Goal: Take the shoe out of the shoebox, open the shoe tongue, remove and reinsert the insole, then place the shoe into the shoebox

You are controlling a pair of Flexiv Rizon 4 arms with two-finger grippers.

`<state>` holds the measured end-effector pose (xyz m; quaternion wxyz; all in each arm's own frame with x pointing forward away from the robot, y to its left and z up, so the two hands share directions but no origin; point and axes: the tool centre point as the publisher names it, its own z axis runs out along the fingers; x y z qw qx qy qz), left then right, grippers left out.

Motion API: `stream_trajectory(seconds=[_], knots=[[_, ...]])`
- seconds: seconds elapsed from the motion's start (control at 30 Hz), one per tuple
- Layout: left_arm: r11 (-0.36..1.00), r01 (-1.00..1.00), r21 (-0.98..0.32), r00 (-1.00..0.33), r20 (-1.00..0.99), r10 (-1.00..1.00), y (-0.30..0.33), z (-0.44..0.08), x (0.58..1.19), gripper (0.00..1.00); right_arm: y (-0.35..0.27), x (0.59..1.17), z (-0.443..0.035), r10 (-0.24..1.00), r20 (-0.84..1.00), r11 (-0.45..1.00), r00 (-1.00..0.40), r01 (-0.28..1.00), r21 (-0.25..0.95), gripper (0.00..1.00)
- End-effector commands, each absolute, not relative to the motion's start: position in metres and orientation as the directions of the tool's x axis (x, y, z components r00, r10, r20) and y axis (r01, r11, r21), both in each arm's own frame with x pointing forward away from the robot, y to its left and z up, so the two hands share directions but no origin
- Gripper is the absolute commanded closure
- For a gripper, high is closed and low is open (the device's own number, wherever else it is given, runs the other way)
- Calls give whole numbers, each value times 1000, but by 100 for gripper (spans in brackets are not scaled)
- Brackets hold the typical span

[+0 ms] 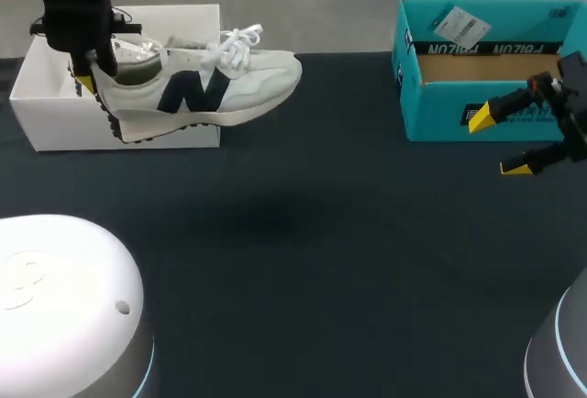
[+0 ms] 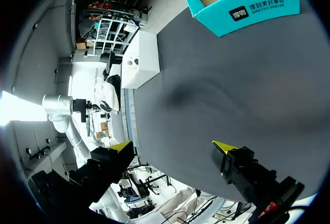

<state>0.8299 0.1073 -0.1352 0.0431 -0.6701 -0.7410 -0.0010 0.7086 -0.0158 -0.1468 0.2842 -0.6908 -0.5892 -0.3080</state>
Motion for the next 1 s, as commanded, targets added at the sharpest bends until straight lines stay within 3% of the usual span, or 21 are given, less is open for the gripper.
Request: stream_trajectory(seconds=[0.03,1.0], knots=[[86,991,103,-94,78,992,88,-135,815,100,-15,708,-148,640,759,-146,117,989,-29,0],[-7,995,97,0,74,997,-5,-147,738,100,-15,708,-148,640,759,-146,117,989,-29,0]])
